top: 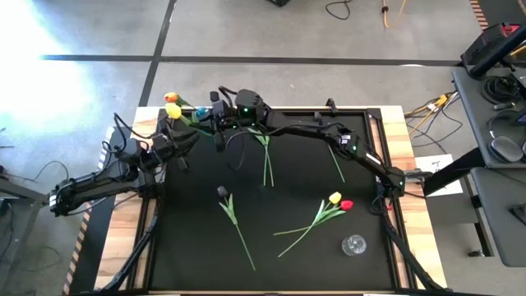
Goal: Sort flowers into vase by color
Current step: Put the top yellow flower into the blue vase
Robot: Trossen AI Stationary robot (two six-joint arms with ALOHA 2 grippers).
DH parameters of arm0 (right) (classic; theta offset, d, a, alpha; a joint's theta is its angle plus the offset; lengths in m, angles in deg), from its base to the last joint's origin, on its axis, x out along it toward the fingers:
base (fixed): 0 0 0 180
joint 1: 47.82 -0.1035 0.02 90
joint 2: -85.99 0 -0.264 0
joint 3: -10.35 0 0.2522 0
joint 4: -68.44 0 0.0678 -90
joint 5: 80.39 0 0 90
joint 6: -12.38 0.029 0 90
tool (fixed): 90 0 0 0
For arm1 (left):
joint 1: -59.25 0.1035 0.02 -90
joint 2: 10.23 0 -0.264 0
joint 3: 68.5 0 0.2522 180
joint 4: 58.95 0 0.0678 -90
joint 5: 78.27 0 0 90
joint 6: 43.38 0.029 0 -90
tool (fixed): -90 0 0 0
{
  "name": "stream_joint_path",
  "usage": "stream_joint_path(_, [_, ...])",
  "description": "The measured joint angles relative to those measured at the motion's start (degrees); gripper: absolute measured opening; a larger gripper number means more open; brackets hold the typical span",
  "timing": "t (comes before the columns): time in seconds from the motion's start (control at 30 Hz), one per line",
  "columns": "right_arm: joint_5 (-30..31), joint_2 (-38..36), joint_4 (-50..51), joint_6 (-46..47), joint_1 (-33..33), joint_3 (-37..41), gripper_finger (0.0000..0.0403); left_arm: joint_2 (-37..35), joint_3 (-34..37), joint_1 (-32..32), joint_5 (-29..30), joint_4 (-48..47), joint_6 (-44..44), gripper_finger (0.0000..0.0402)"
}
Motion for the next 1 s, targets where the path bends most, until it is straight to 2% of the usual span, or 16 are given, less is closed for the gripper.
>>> stream_joint_path(0.13, [0.1, 0.1, 0.8, -0.2, -0.3, 0.1, 0.0009, 0.8, 0.0, 0.0, -0.1, 0.4, 0.0, 0.0011])
stream_joint_path(0.2, [0.1, 0.1, 0.8, -0.2, -0.4, 0.1, 0.0009, 1.4, 0.0, 0.0, 0.4, 0.5, -0.4, 0.0006])
stream_joint_path(0.33, [0.5, 0.1, 0.9, -0.2, -0.5, 0.1, 0.0009, 2.3, 0.0, -0.1, 1.9, 0.2, -1.1, 0.0038])
stream_joint_path(0.67, [1.2, -0.2, 0.8, 0.2, -0.5, 0.1, 0.0009, 3.5, 0.0, -0.1, 3.5, 0.0, -1.7, 0.0153])
stream_joint_path(0.8, [2.0, -0.4, 0.9, 0.2, -0.5, 0.1, 0.0009, 2.7, 0.0, -0.1, 4.0, -0.4, -1.7, 0.0163])
stream_joint_path(1.0, [2.0, -1.5, 3.3, -0.2, -0.5, 0.1, 0.0009, 1.2, 0.0, -0.1, 4.4, -2.5, -1.5, 0.0156])
